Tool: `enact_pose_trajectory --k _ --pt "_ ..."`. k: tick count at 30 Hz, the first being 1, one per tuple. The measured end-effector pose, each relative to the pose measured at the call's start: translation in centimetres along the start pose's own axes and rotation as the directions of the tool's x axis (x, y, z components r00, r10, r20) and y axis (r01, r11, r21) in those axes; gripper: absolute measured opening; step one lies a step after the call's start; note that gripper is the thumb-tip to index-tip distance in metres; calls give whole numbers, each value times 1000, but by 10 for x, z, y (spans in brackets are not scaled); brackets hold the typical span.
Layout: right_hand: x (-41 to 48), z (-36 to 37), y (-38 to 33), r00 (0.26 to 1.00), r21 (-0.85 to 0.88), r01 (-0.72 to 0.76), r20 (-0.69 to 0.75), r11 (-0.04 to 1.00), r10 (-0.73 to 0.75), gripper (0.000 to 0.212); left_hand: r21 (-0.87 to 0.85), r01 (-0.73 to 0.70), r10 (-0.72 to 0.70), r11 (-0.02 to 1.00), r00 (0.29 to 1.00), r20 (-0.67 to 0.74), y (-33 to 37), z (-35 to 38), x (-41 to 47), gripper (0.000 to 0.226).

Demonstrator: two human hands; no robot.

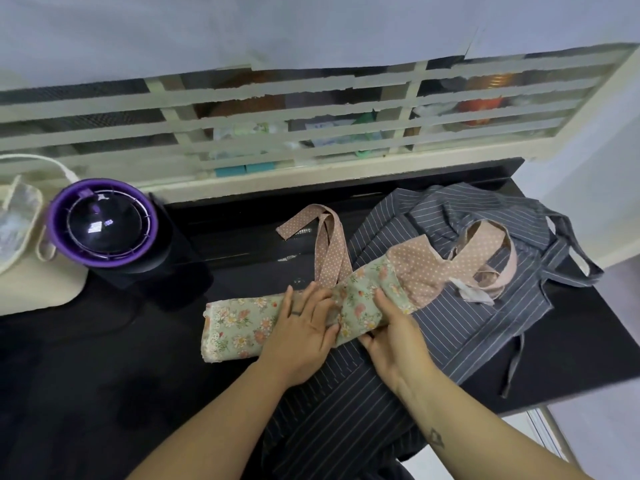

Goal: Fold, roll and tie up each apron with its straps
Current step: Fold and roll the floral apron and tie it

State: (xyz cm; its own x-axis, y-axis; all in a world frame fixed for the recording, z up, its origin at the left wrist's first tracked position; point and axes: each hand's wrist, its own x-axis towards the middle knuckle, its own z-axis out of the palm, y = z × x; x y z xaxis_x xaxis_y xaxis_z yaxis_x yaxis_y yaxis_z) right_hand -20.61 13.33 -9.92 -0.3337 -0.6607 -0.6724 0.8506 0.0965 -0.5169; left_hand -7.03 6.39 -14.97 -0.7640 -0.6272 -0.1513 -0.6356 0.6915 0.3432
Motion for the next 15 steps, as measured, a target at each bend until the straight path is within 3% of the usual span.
enact_pose_trajectory --k 2,6,9,12,13,15 --pt "-1 -1 1 1000 -16 16 -2 1000 -16 32 -15 -10 9 1000 999 -50 0 -1 -6 57" --pt "-3 -2 -9 994 29 -90 66 996 88 38 31 69 -67 997 996 -61 7 -7 -23 65" --pt "-5 6 -30 955 10 -160 254 987 152 54 -266 132 -176 955 973 -149 12 -37 -24 61" --pt "-10 24 -60 879 -48 -150 451 987 156 70 -487 69 -181 871 966 -185 10 -88 -16 58" --pt "-13 33 -70 850 -89 -121 505 989 150 71 -488 47 -150 871 973 -174 8 -107 -13 67" --pt "-19 50 -89 794 -183 -50 589 982 151 71 -336 6 -63 942 985 -161 6 -143 -6 85"
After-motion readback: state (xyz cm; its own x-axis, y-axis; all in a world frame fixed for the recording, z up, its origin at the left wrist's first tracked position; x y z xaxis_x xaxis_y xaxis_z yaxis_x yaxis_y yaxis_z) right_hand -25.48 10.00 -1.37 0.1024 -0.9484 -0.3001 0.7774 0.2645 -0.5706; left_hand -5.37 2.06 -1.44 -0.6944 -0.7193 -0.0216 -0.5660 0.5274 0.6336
